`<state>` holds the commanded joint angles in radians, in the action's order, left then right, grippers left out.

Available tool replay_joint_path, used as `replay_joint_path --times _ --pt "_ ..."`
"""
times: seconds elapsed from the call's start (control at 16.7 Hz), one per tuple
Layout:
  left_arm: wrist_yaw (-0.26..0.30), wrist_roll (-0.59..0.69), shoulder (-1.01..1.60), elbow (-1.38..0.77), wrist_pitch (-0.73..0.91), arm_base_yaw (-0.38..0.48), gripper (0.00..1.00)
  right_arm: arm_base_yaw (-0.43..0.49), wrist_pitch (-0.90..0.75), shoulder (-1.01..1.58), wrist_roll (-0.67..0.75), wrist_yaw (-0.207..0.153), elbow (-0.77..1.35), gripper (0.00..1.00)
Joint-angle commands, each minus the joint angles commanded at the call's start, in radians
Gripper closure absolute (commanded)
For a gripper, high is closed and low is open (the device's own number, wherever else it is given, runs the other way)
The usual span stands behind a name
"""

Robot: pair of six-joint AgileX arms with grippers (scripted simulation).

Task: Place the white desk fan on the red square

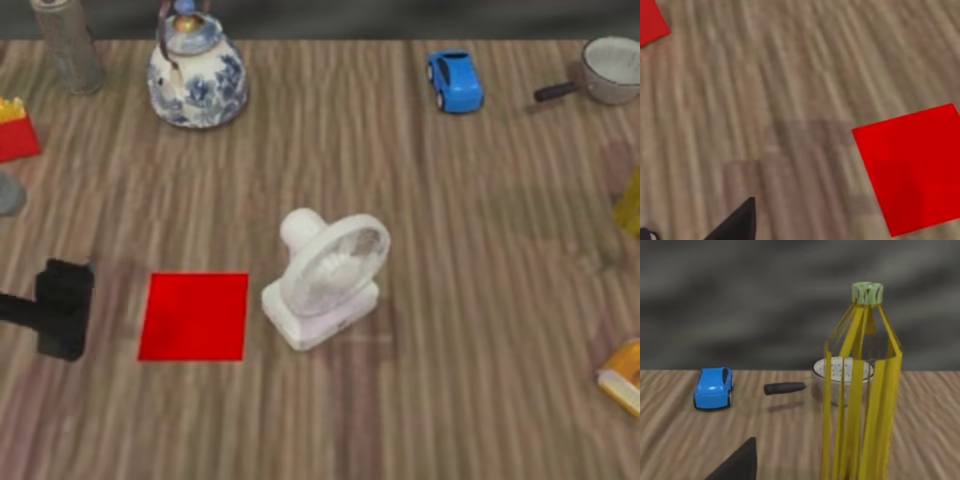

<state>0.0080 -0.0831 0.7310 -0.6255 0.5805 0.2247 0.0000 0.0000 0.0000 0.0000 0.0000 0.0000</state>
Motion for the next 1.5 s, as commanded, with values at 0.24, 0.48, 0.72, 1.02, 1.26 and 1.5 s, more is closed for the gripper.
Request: replay_joint_path --times 0.24,0.48,0.72,1.02,1.26,1.5 --pt "0.003 -0.039 0.374 -0.362 0.279 0.119 0.00 0.000 0.000 0.000 0.000 0.000 0.000 0.00" --pt "0.002 -0.078 0.749 -0.745 0.543 0.240 0.00 0.000 0.000 0.000 0.000 0.000 0.000 0.00" --pt "-0.002 -0.113 1.081 -1.108 0.762 0.349 0.00 0.000 0.000 0.000 0.000 0.000 0.000 0.00" --pt "-0.003 -0.145 1.376 -1.465 0.943 0.452 0.00 0.000 0.000 0.000 0.000 0.000 0.000 0.00" --pt "-0.003 -0.157 1.485 -1.607 1.006 0.493 0.00 0.000 0.000 0.000 0.000 0.000 0.000 0.00" --pt "-0.003 -0.158 1.494 -1.619 1.010 0.497 0.00 0.000 0.000 0.000 0.000 0.000 0.000 0.00"
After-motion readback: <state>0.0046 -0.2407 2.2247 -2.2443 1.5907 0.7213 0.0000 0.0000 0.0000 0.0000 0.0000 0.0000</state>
